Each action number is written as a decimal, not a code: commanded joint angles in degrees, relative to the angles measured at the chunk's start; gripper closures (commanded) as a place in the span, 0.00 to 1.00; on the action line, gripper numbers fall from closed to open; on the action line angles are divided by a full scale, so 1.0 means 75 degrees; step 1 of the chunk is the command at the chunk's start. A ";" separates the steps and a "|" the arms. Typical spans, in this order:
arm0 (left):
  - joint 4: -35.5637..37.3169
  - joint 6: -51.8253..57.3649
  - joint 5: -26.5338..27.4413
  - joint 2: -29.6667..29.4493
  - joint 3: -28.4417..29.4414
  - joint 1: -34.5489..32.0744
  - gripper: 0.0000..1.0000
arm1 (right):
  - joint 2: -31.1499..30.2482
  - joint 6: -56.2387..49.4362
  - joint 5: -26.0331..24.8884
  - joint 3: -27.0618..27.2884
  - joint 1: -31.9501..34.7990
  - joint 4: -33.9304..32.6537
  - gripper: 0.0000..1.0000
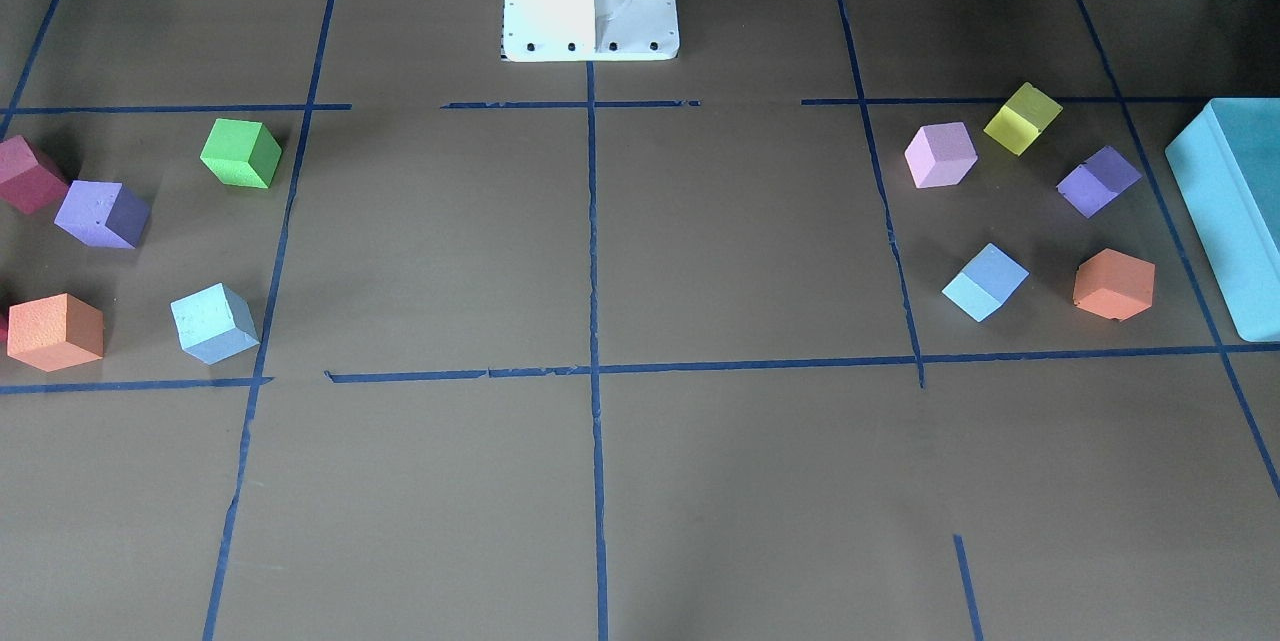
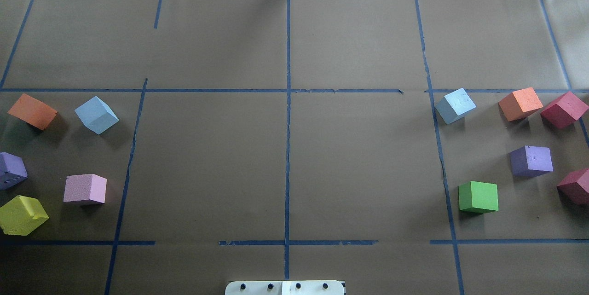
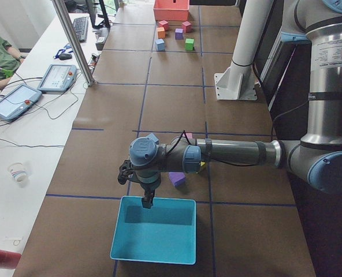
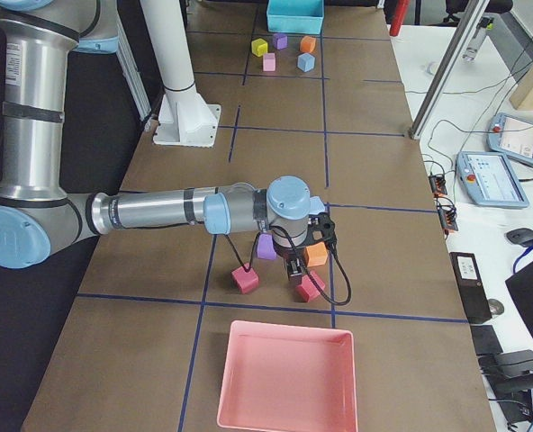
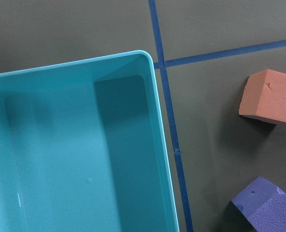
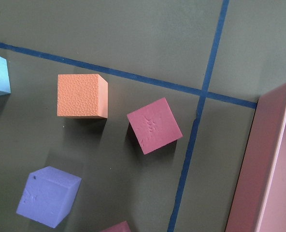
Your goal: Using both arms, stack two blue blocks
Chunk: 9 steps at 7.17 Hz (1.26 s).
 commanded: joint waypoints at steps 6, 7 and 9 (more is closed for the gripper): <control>0.0012 0.0000 -0.0010 0.0000 0.0000 0.0000 0.00 | 0.1729 0.1873 -0.0920 -0.0022 -0.2495 0.0360 0.00; 0.0012 0.0000 -0.0010 0.0011 0.0000 0.0000 0.00 | 0.1802 0.2941 -0.1552 -0.0080 -0.3384 0.1139 0.00; 0.0012 0.0000 -0.0010 0.0000 0.0000 0.0000 0.00 | 0.2361 0.4074 -0.2016 -0.0861 -0.4304 0.1977 0.00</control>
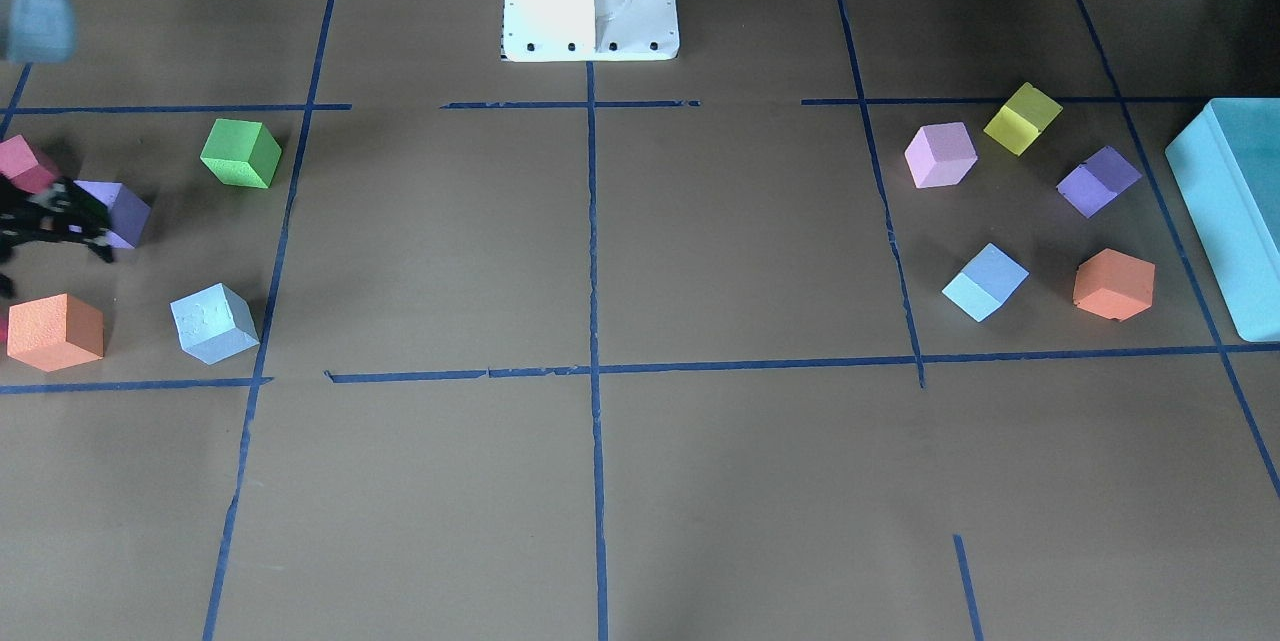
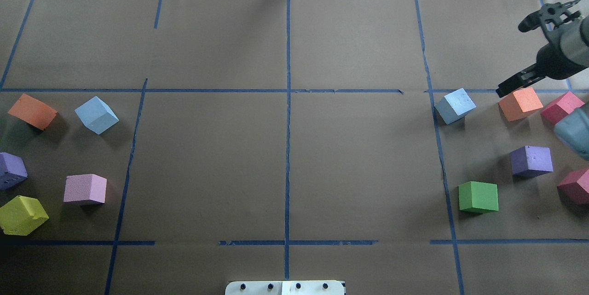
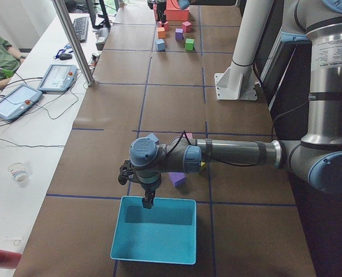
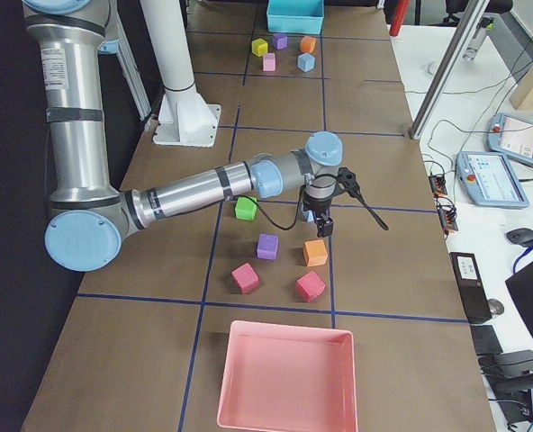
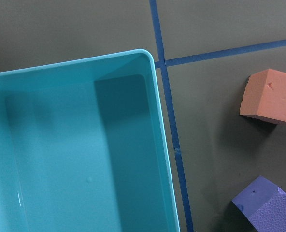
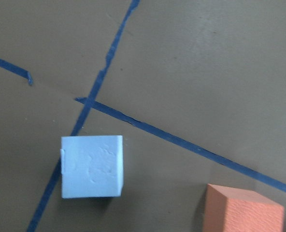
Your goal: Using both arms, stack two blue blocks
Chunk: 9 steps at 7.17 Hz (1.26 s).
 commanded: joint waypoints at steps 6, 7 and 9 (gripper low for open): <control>0.0000 0.0000 -0.0024 0.0004 -0.0001 0.0000 0.00 | 0.0909 0.0620 -0.0208 -0.1673 -0.1177 0.0487 0.00; 0.0000 0.0000 -0.0024 0.0004 -0.0001 0.0000 0.00 | 0.0990 0.0632 -0.0208 -0.1802 -0.1213 0.0487 0.08; -0.0012 0.0000 -0.0024 0.0004 -0.0001 0.0000 0.00 | 0.1097 0.0702 -0.0102 -0.1792 -0.1201 0.0464 0.63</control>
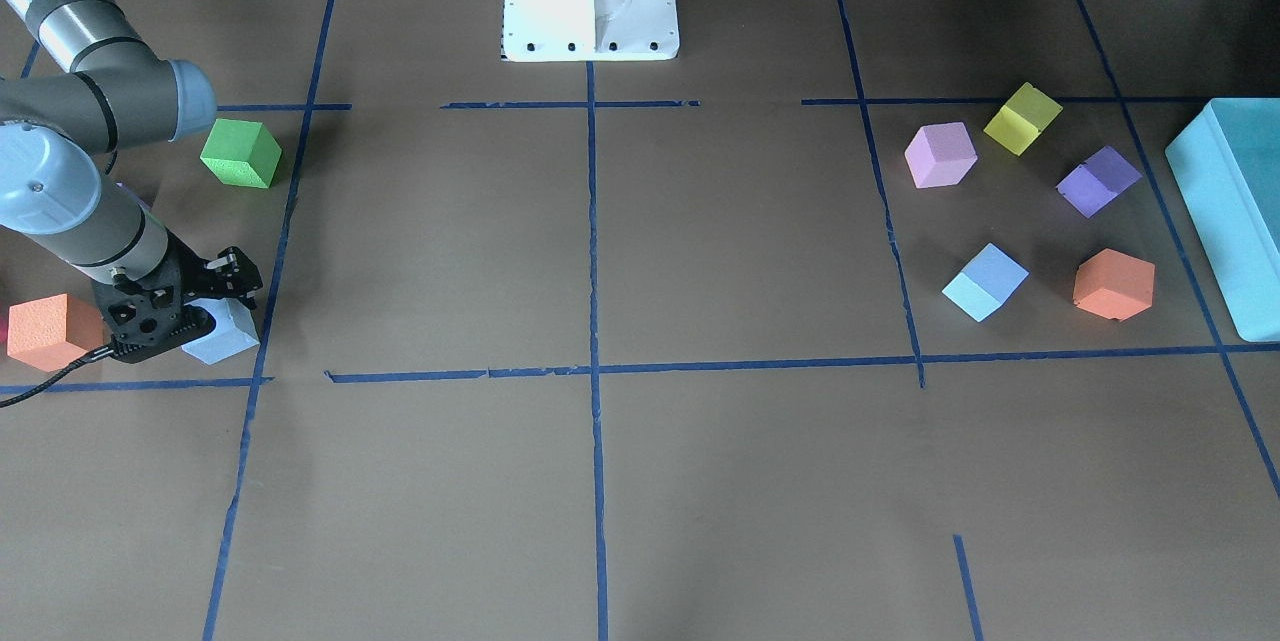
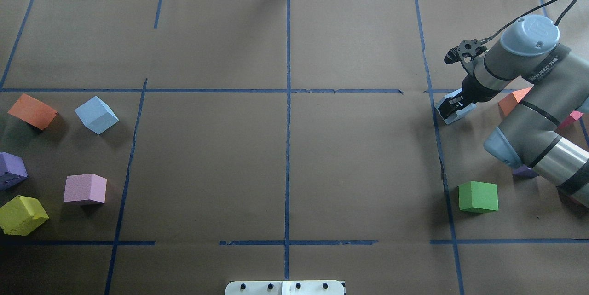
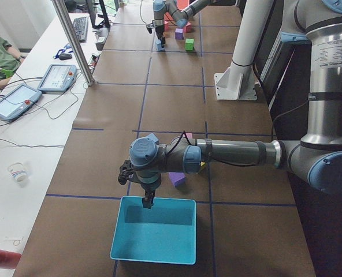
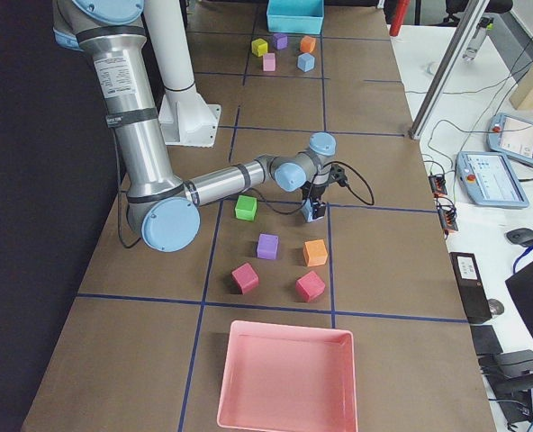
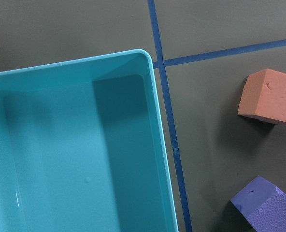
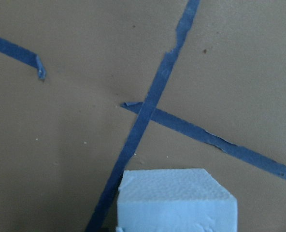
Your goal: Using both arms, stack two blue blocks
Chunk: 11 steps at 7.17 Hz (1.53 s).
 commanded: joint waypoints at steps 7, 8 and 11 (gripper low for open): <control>-0.0009 0.0000 -0.0023 0.0000 0.0001 0.0000 0.00 | 0.4517 0.6091 -0.0736 -0.1538 -0.1871 -0.1255 0.66; 0.0003 0.0000 -0.0023 0.0000 0.0001 0.0000 0.00 | 0.5256 0.6822 -0.1077 -0.2204 -0.2235 -0.1244 0.66; 0.0003 0.0000 -0.0023 0.0000 0.0001 0.0000 0.00 | 0.5487 0.6924 -0.1455 -0.2679 -0.2579 -0.1267 0.66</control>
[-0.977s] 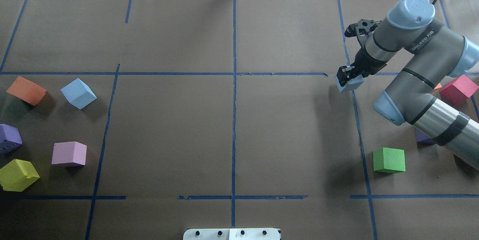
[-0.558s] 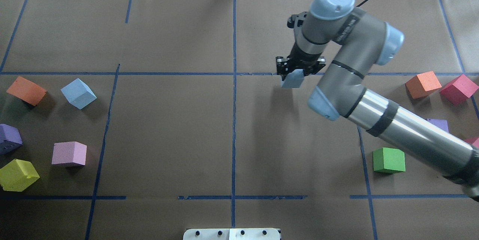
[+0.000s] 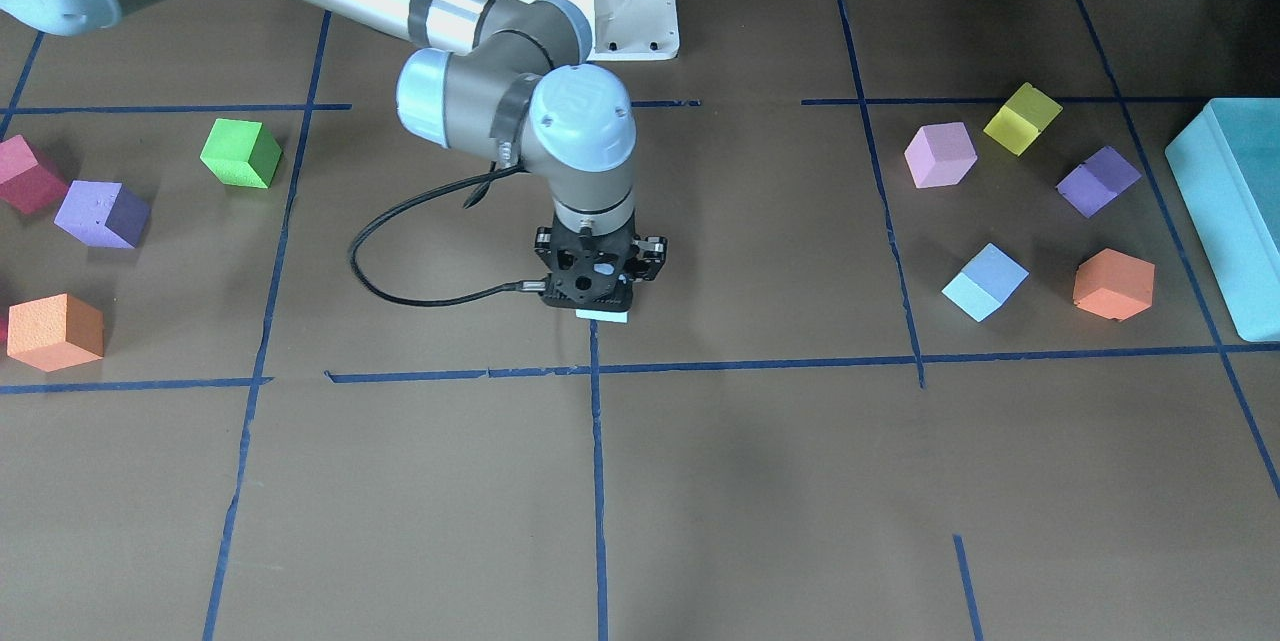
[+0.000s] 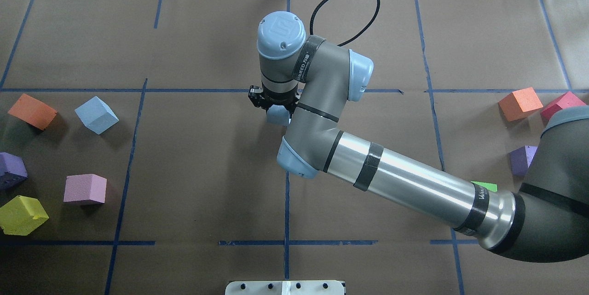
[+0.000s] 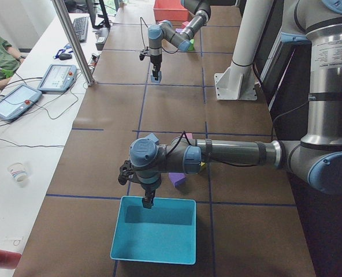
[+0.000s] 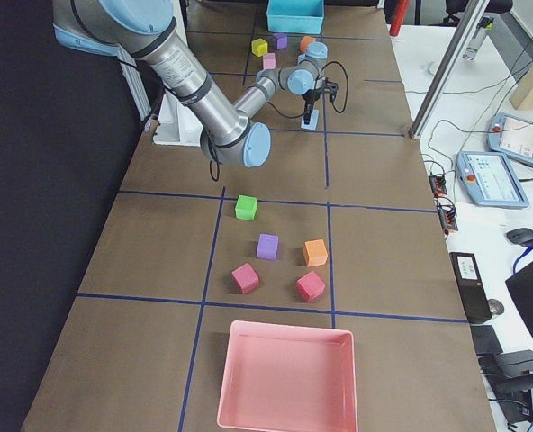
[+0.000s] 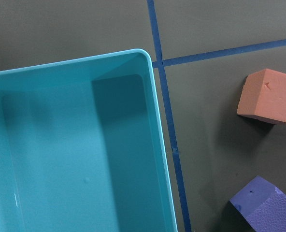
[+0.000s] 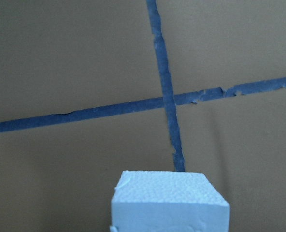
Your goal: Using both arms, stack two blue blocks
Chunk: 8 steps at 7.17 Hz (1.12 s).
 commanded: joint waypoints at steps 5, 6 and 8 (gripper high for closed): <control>0.0000 0.0000 -0.0012 0.0000 -0.0011 0.0000 0.00 | -0.0242 -0.0614 -0.0208 -0.0085 -0.0103 0.0006 0.00; -0.0011 0.0000 -0.0012 0.0000 -0.0012 0.0000 0.00 | -0.0208 -0.0790 -0.0220 -0.0062 -0.0091 0.0006 0.00; -0.0011 0.0000 -0.0012 0.0000 -0.0012 0.0000 0.00 | -0.0196 -0.0967 -0.0103 0.0427 0.0153 -0.0053 0.00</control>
